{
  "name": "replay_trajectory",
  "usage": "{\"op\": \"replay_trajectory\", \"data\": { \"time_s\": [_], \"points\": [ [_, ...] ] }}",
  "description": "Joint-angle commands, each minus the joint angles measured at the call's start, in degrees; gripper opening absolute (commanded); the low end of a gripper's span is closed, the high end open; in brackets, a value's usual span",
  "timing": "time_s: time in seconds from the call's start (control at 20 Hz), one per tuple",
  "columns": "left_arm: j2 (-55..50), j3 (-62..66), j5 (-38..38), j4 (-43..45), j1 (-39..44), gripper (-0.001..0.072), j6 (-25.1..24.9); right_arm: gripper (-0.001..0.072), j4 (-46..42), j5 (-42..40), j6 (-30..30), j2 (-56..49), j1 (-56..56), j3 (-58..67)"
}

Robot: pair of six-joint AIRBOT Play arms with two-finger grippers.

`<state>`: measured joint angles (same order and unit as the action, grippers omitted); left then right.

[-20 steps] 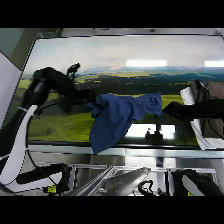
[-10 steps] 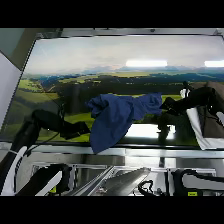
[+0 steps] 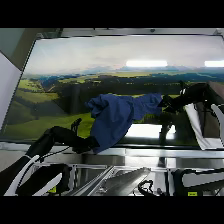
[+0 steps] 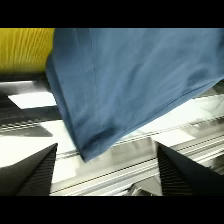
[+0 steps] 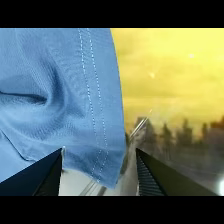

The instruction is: Fold the shirts.

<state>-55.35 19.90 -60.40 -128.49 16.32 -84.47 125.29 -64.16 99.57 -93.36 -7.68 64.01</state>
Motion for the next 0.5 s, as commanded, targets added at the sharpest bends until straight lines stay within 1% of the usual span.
{"op": "replay_trajectory", "data": {
  "time_s": [0.0,0.1,0.15,0.2,0.25,0.3,0.35,0.4,0.45],
  "points": [
    [-6.0,2.7,4.3,-0.1,2.0,0.0587,-1.0,0.0493,0.4,-0.5,1.2,-0.5,0.1,0.2],
    [-9.0,4.7,5.1,-0.1,2.0,0.0590,-1.4,0.0493,0.5,-0.5,1.2,-0.7,0.1,0.2],
    [-10.4,5.4,5.4,-0.1,2.0,0.0558,-1.6,0.0493,0.6,-0.5,1.2,-1.0,0.1,0.2],
    [-11.6,6.3,5.4,-0.1,2.0,0.0280,-2.2,0.0493,0.6,-0.5,1.2,-1.4,0.2,0.2],
    [-12.3,7.2,5.3,-0.1,2.0,0.0095,-3.2,0.0493,0.6,-0.5,1.2,-1.8,0.4,0.2],
    [-12.5,8.2,5.2,-0.1,2.0,0.0014,-4.1,0.0482,0.9,-0.5,1.4,-2.3,0.9,0.3],
    [-12.2,9.2,5.1,0.0,2.0,0.0014,-4.2,0.0398,1.7,-0.3,2.7,-2.8,1.4,0.3],
    [-11.2,10.2,5.2,0.0,2.0,0.0014,-4.2,0.0329,3.4,-0.1,4.4,-3.2,1.9,0.3],
    [-9.8,10.9,5.5,0.1,2.0,0.0014,-4.2,0.0322,5.5,0.2,6.0,-3.6,2.6,0.3]
  ]
}}
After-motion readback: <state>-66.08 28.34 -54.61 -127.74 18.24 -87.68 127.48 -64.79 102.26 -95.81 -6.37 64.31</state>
